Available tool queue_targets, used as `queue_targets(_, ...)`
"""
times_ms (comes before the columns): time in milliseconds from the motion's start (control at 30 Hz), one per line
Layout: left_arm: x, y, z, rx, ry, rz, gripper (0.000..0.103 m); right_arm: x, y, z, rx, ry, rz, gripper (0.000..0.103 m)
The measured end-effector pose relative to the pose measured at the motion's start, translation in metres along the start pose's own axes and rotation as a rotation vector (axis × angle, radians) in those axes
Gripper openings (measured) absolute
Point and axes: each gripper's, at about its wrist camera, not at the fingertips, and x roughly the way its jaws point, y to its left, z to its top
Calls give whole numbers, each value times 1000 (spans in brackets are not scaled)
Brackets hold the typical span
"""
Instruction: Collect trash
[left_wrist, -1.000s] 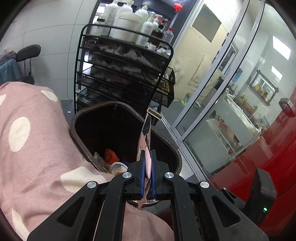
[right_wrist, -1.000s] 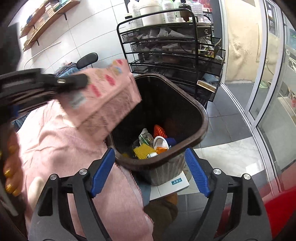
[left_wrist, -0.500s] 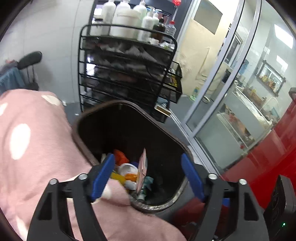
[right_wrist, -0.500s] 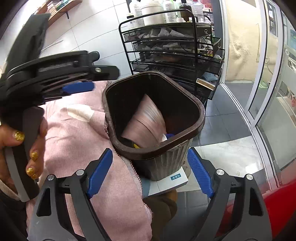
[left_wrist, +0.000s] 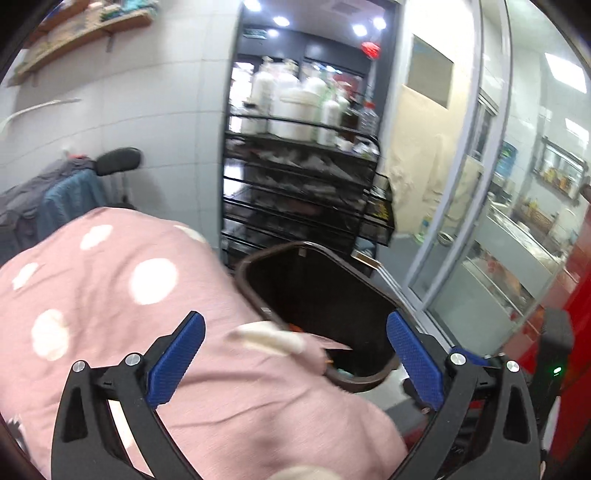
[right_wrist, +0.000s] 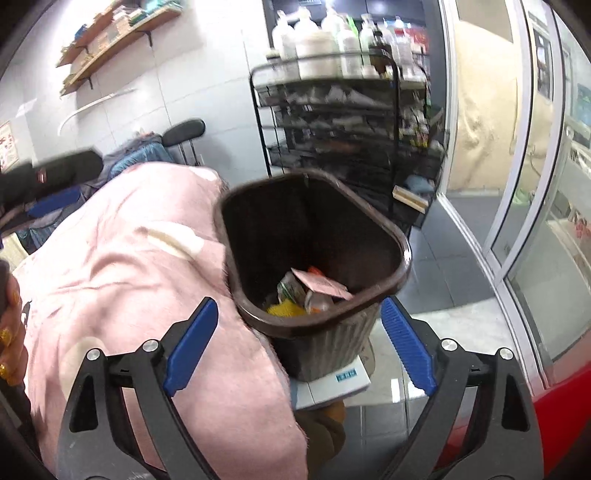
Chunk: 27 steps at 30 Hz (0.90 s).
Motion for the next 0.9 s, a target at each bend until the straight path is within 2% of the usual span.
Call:
queue_targets(200, -37, 21, -15, -3, -89, 157, 98, -25, 27, 5, -49, -100, 40, 96)
queue_targets(333, -61, 35, -27, -44, -147, 227, 98, -36, 40, 8, -57, -139, 83, 98)
queue_targets(767, -116, 53, -64, -82, -218, 414, 98, -60, 84, -1, -131, -199, 187, 98)
queue_targets(900, -129, 56, -74, -104, -230, 439, 98, -66, 100, -8, -167, -214, 213, 98)
